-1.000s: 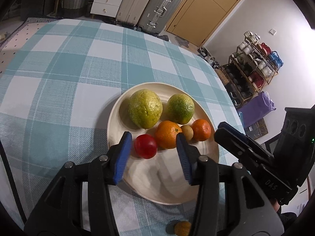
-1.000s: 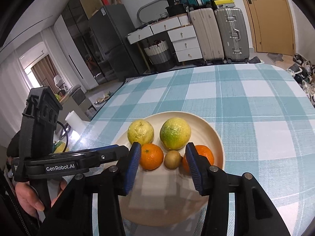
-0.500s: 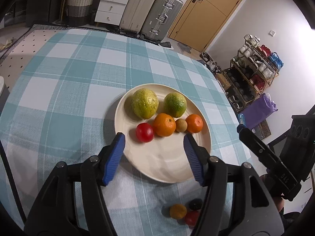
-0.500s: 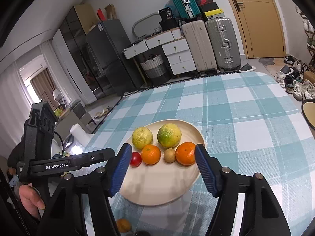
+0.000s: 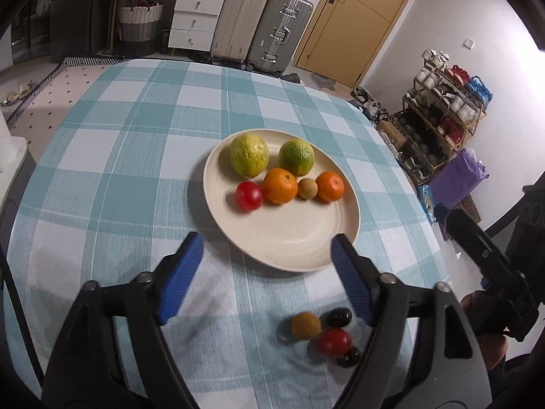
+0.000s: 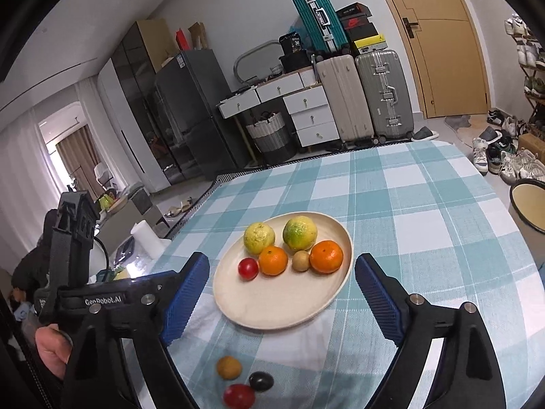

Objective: Organize fruits
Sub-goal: 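Withdraw both tools from the plate back toward the remaining plums and kiwi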

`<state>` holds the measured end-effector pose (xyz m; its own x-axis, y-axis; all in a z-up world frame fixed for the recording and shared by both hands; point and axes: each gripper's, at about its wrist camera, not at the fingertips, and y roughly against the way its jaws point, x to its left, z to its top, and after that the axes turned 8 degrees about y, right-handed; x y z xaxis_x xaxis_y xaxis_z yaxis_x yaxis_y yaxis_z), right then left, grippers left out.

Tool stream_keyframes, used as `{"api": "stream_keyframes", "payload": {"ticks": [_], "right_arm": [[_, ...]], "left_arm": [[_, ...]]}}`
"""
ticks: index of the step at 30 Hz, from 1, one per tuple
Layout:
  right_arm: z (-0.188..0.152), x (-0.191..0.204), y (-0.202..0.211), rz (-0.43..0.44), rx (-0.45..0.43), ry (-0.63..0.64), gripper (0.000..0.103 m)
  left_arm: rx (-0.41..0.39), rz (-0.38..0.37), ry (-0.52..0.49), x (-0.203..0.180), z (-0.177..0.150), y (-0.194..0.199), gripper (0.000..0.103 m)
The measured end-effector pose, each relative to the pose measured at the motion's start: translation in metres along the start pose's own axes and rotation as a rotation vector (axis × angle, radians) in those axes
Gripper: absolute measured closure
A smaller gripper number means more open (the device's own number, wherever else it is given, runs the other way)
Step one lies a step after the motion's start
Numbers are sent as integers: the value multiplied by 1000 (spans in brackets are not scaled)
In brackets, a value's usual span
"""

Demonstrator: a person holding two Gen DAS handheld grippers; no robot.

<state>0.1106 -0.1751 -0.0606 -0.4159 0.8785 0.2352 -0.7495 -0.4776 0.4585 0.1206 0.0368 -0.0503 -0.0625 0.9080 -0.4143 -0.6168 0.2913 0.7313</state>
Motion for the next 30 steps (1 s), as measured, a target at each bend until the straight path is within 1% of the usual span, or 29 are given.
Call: {"api": "stream_keyframes", "payload": {"ticks": [3, 10, 13, 18, 21, 24, 26, 30], "right_arm": [[-4, 3, 7, -4, -9, 0, 6], [-13, 8, 25, -1, -25, -2, 4], [-17, 11, 33, 5, -35, 4, 3], [-27, 15, 43, 1, -33, 3, 2], [-36, 17, 46, 4, -16, 7, 1], [-46, 19, 48, 4, 5, 9, 1], [-53, 20, 49, 3, 22, 12, 1], [-67, 22, 48, 7, 57, 10, 1]], "left_arm": [[-33, 14, 5, -1, -10, 9, 23], [-18, 39, -2, -5, -29, 12, 21], [-38, 83, -10, -6, -39, 17, 21], [-44, 98, -1, -3, -56, 22, 20], [-36, 107, -2, -1, -67, 22, 17], [-21, 107, -1, 2, -77, 20, 11], [-12, 109, 2, 4, -83, 18, 2], [4, 124, 1, 9, -92, 16, 1]]}}
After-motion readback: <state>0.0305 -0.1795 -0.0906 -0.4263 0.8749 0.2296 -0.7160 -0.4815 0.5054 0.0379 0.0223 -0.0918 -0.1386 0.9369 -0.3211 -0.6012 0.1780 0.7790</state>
